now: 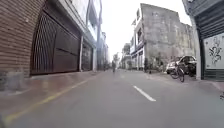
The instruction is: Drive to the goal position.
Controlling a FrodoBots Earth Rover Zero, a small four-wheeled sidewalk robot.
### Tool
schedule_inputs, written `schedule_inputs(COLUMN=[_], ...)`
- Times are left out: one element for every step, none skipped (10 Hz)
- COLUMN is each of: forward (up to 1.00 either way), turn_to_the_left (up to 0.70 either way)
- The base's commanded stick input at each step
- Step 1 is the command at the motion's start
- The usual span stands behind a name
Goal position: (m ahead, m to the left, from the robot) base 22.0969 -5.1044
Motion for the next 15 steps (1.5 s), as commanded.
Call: schedule_inputs(forward=[1.0,1.0,1.0,1.0,1.0,1.0,1.0,1.0,1.0,1.0,1.0,1.0,1.0,1.0,1.0], turn_to_the_left=[0.0,0.0,0.0,0.0,0.0,0.0,0.0,0.0,0.0,0.0,0.0,0.0,0.0,0.0,0.08])
